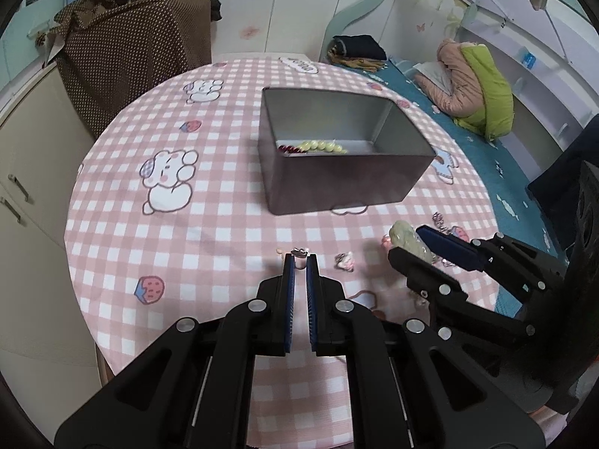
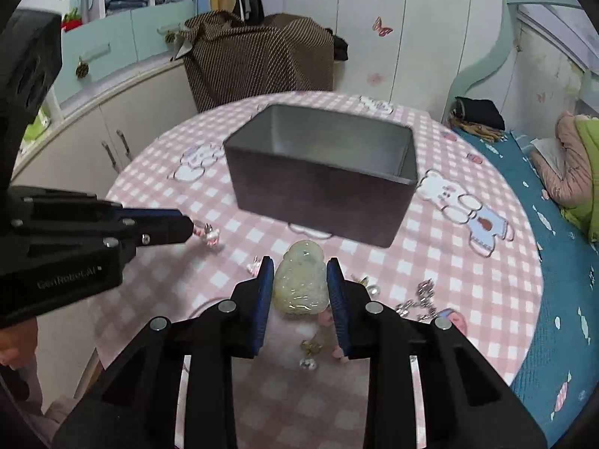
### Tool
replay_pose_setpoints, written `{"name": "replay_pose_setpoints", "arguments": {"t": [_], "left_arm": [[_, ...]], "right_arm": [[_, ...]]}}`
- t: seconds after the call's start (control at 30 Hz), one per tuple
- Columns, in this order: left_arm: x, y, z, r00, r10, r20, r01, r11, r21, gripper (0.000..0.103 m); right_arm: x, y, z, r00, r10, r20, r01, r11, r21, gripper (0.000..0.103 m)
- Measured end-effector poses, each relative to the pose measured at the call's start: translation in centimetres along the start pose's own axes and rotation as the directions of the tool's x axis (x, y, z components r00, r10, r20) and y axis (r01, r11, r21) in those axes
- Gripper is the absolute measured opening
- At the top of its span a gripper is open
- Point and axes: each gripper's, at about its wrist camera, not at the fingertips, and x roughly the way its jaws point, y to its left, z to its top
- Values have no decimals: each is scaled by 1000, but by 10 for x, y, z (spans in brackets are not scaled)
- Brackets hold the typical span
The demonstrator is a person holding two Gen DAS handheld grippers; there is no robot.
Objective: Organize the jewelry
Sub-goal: 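Carry the pink charm and jade pendant over the grey box with both grippers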
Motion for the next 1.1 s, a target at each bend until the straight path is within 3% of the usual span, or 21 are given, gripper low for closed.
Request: {"name": "replay_pose_setpoints", "arguments": {"t": [0.37, 0.7, 1.1], "left_arm": [[-26, -28, 33, 992, -89, 89, 83, 994, 67, 6], [-15, -54, 73, 984, -123, 130, 110, 989, 102, 6], [49, -73, 96, 991, -133, 22, 130, 985, 111, 7]], "right_arm": [[-26, -33, 19, 993, -44, 112, 36, 997, 74, 27], [-35, -69, 35, 979, -96, 182, 72, 989, 129, 27], [-7, -99, 43, 985, -85, 153, 58, 983, 173, 27]]}}
